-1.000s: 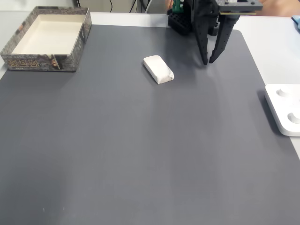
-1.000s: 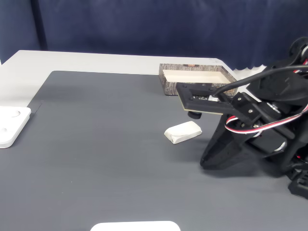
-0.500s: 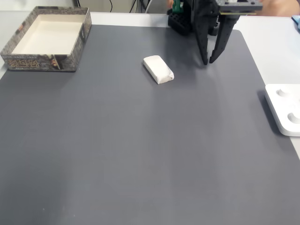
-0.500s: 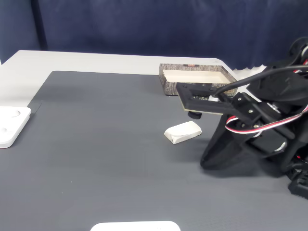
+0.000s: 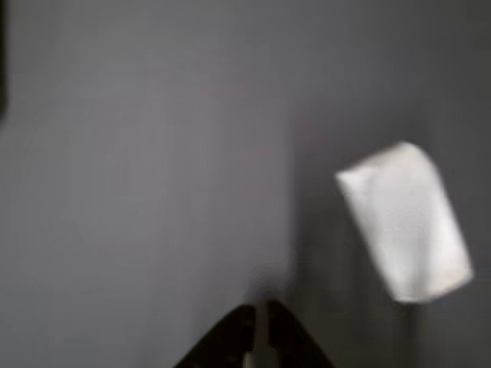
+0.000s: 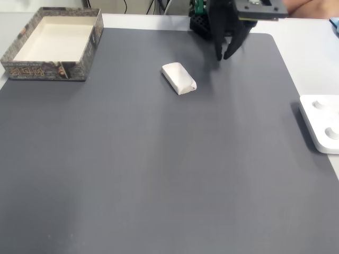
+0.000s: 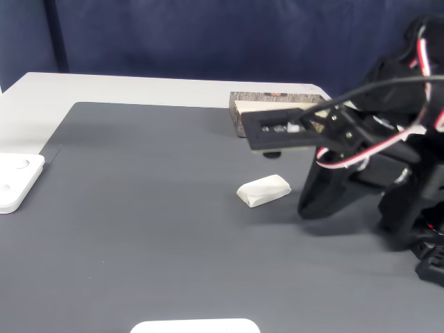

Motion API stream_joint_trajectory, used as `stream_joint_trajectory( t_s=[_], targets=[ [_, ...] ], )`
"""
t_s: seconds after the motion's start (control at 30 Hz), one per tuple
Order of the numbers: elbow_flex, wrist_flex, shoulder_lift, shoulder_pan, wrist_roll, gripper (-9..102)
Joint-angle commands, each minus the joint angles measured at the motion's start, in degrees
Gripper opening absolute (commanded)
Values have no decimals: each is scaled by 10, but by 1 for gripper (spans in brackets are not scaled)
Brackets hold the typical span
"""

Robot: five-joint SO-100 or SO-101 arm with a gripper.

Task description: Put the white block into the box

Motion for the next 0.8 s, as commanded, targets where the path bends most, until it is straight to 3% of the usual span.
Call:
stream_joint_trajectory(
  t_s=[0.0,0.17,0.6,0.77],
  targets=[
    [-127,-5,-121,58,23,-2],
    [-228,2,-229,113,100,-2],
    [-270,22,-336,218,104,-2],
    [-304,22,-382,225,171,-2]
  ],
)
